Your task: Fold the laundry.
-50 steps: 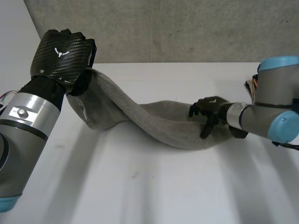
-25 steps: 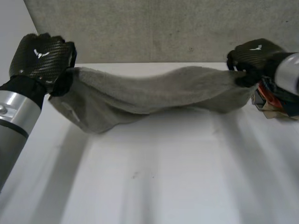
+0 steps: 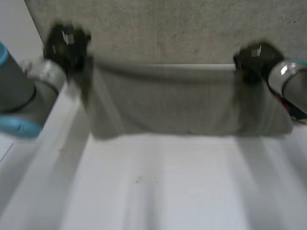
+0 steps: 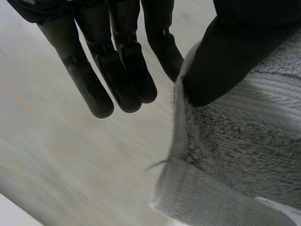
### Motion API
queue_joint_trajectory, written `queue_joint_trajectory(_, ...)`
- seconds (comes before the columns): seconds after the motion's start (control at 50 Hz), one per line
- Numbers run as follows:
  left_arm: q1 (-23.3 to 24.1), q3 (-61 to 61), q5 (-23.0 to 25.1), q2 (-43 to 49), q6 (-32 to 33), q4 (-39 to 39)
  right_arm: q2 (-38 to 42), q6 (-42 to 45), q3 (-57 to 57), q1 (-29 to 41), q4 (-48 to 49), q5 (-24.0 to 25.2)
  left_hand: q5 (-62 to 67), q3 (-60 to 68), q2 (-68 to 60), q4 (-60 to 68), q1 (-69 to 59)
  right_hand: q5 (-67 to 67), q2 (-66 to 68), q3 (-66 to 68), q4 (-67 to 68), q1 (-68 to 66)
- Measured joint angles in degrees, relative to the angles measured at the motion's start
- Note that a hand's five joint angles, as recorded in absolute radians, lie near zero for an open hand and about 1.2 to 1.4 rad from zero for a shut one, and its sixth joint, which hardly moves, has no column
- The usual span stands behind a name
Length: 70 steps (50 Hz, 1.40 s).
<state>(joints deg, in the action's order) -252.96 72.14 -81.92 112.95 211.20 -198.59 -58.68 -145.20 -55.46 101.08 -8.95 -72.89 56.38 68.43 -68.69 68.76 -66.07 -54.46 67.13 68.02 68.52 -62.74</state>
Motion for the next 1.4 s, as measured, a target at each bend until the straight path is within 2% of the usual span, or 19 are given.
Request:
queue_joint_trajectory(0.06, 0.1, -7.3, -0.2, 1.4, -1.8, -9.9, -0.1, -6.6, 1.2, 1.7, 17.5, -4.2, 0.0, 0.0, 0.0, 0.0, 0.0, 0.0, 0.0, 0.0, 0.0, 0.0)
queue_joint_trajectory(0.08, 0.1, -8.4, -0.3, 1.6, -2.5, -12.4, -0.2, -7.5, 1.0, 1.9, 20.3, -4.8, 0.0, 0.0, 0.0, 0.0, 0.0, 0.0, 0.0, 0.0, 0.0, 0.0)
queue_joint_trajectory(0.1, 0.1, -10.0, -0.4, 1.7, -3.9, -17.1, -1.0, -9.7, 0.0, 2.3, 29.0, -6.7, 0.0, 0.0, 0.0, 0.0, 0.0, 0.0, 0.0, 0.0, 0.0, 0.0)
queue_joint_trajectory(0.14, 0.0, -11.2, -0.7, 1.6, -5.9, -22.5, -2.1, -11.5, -1.9, 2.6, 37.8, -8.3, 0.0, 0.0, 0.0, 0.0, 0.0, 0.0, 0.0, 0.0, 0.0, 0.0)
queue_joint_trajectory(0.22, -0.2, -9.7, -1.2, 1.1, -9.4, -27.6, -4.4, -12.9, -6.9, 2.7, 48.6, -9.6, 0.0, 0.0, 0.0, 0.0, 0.0, -0.8, 0.0, 0.0, 0.0, 0.0)
queue_joint_trajectory(0.28, -0.3, -6.4, -1.4, 0.4, -10.6, -26.3, -5.2, -12.9, -10.4, 2.6, 49.9, -8.6, 0.0, 0.0, 0.0, 0.0, 0.0, -1.0, 0.0, 0.0, 0.0, 0.0)
queue_joint_trajectory(0.4, -0.2, 3.7, -1.3, -1.2, -10.7, -20.4, -4.9, -12.2, -16.7, 2.5, 43.1, -5.1, 0.0, 0.0, 0.0, 0.0, 0.0, -1.0, 0.0, 0.0, 0.0, 0.0)
queue_joint_trajectory(0.52, 0.5, 16.7, -0.8, -3.2, -9.7, -16.9, -3.2, -9.6, -23.7, 2.3, 29.8, -3.1, 0.0, 0.0, 0.0, 0.2, 0.0, -1.0, 0.0, 0.0, 0.0, 0.0)
queue_joint_trajectory(0.68, 1.7, 32.7, -0.6, -5.8, -4.2, -16.3, -2.7, 2.4, -33.4, 1.8, 10.1, -3.1, 0.0, 0.0, 0.0, 0.2, 0.0, -0.3, -0.9, -0.9, -1.0, 0.5)
queue_joint_trajectory(0.74, 1.9, 35.7, -0.5, -7.2, -2.5, -16.4, -3.2, 6.1, -34.6, 1.8, 5.4, -3.4, 0.0, 0.0, 0.0, 0.2, 0.0, 18.7, -21.4, -21.5, -21.8, 17.3)
queue_joint_trajectory(0.76, 1.9, 36.0, -0.5, -7.5, -2.3, -16.4, -3.3, 6.4, -34.6, 1.8, 5.0, -3.5, 0.0, 0.0, 0.0, 0.2, 0.0, 20.3, -23.0, -23.1, -23.4, 19.5)
queue_joint_trajectory(0.78, 2.0, 37.4, -0.5, -8.5, -1.6, -16.4, -4.0, 7.9, -34.4, 1.8, 2.7, -3.5, 0.0, 0.0, 0.0, 0.2, 0.0, 32.0, -33.9, -34.3, -34.9, 29.5)
queue_joint_trajectory(0.84, 2.3, 38.9, -0.5, -10.4, -1.0, -16.4, -5.9, 9.3, -32.5, 2.1, -0.2, -3.6, 0.0, 0.0, 0.0, 0.2, 0.0, 42.9, -44.6, -45.1, -45.8, 40.1)
queue_joint_trajectory(0.96, 2.9, 39.9, -0.6, -13.2, -1.0, -16.1, -8.2, 9.6, -25.2, 2.7, -3.8, -3.2, 0.0, 0.0, 0.0, 0.2, 0.0, 44.9, -45.1, -46.3, -47.7, 41.0)
queue_joint_trajectory(1.04, 3.1, 40.2, -0.6, -14.3, -1.1, -15.7, -6.9, 9.6, -19.2, 3.1, -6.9, -0.8, 0.0, 0.0, 0.0, 0.2, 0.0, 44.9, -45.1, -46.3, -47.7, 41.0)
queue_joint_trajectory(1.24, 3.0, 40.6, -0.6, -15.3, -1.5, -15.2, 7.9, 15.0, -4.1, 3.5, -13.9, 12.1, 0.0, 0.0, 0.0, 0.2, 0.0, 40.5, -44.9, -45.0, -45.3, 39.6)
queue_joint_trajectory(1.4, 3.1, 40.9, 0.2, -15.2, -1.5, -15.3, 16.5, 22.2, 1.7, 3.6, -13.8, 13.6, 0.0, 0.0, 0.0, 0.2, 0.0, 38.3, -44.9, -42.9, -42.9, 37.5)
